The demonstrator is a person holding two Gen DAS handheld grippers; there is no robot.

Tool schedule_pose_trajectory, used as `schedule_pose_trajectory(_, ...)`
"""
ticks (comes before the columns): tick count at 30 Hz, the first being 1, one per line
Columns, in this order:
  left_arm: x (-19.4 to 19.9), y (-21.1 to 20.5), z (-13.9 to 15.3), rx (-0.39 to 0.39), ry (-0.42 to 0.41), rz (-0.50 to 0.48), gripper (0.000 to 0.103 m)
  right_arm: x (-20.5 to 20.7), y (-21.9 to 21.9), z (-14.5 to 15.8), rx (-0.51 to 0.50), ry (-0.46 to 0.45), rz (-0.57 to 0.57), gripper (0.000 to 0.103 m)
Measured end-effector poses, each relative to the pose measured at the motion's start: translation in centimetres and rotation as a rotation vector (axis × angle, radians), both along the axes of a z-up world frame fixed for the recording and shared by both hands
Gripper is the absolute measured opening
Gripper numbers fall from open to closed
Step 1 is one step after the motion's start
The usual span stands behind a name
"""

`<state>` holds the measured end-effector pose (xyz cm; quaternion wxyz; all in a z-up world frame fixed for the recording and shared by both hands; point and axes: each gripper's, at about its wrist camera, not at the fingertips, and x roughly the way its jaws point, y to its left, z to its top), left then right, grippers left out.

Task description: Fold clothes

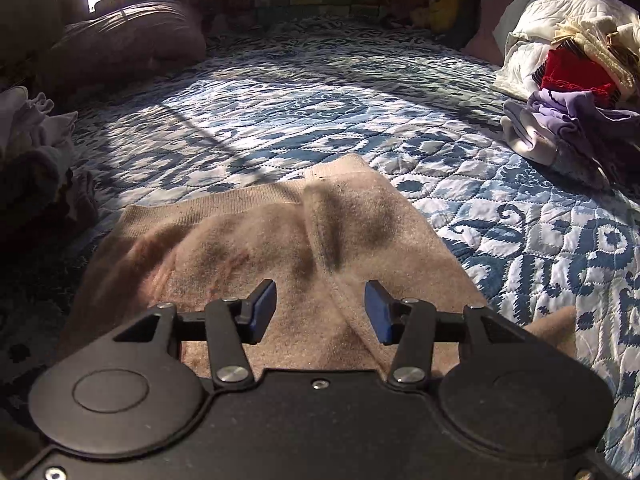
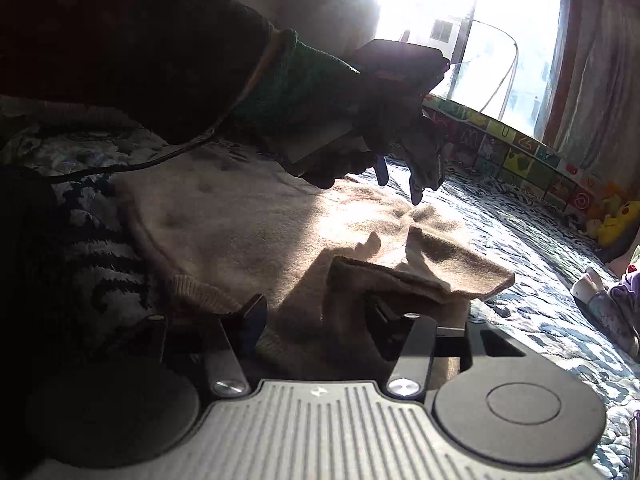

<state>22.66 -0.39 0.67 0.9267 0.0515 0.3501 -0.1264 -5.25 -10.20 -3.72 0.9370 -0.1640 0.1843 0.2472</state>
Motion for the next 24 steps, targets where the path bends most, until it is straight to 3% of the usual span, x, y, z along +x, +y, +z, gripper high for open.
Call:
schedule_pose_trajectory(5, -8.5, 2.6, 2.0, -0.18, 0.006, -0.051, 0.05, -0.7, -5.3, 2.2, 0.16, -0.016, -0.111, 0.054)
schedule_pose_trajectory(7, -11.5, 3.2, 2.0, -0.262, 0.031, -0.056, 0.05, 0.7, -7.6, 2.1, 0.269, 0.042, -0.2, 0.046)
schedule_pose_trajectory(8, -12.8, 3.2, 1.8, -0.289, 0.042, -0.054, 0.051, 1.3, -8.5, 1.8, 0.31, 0.082, -0.232, 0.033)
schedule_pose_trajectory(9, -14.1, 3.0, 1.4, -0.312, 0.053, -0.053, 0.053, 2.0, -9.4, 1.5, 0.351, 0.121, -0.264, 0.031)
schedule_pose_trajectory(12, -16.3, 1.8, -0.4, -0.327, 0.087, -0.057, 0.056, 3.2, -11.5, 0.1, 0.468, 0.211, -0.337, 0.031)
schedule_pose_trajectory(16, -17.1, -0.6, -3.2, -0.267, 0.108, -0.036, 0.056, 4.7, -12.0, -1.8, 0.57, 0.286, -0.369, 0.031)
schedule_pose_trajectory(17, -17.3, -0.8, -3.7, -0.251, 0.101, -0.027, 0.053, 4.7, -11.6, -1.9, 0.557, 0.277, -0.366, 0.031)
schedule_pose_trajectory(18, -17.4, -0.6, -4.1, -0.244, 0.104, -0.012, 0.027, 4.7, -11.2, -2.0, 0.544, 0.268, -0.362, 0.031)
schedule_pose_trajectory(19, -17.3, -0.7, -4.4, -0.242, 0.111, 0.008, 0.012, 4.6, -10.8, -1.9, 0.525, 0.255, -0.353, 0.031)
schedule_pose_trajectory(24, -19.2, 0.5, -3.1, -0.265, 0.015, 0.098, 0.009, 4.0, -8.7, -1.5, 0.409, 0.203, -0.303, 0.031)
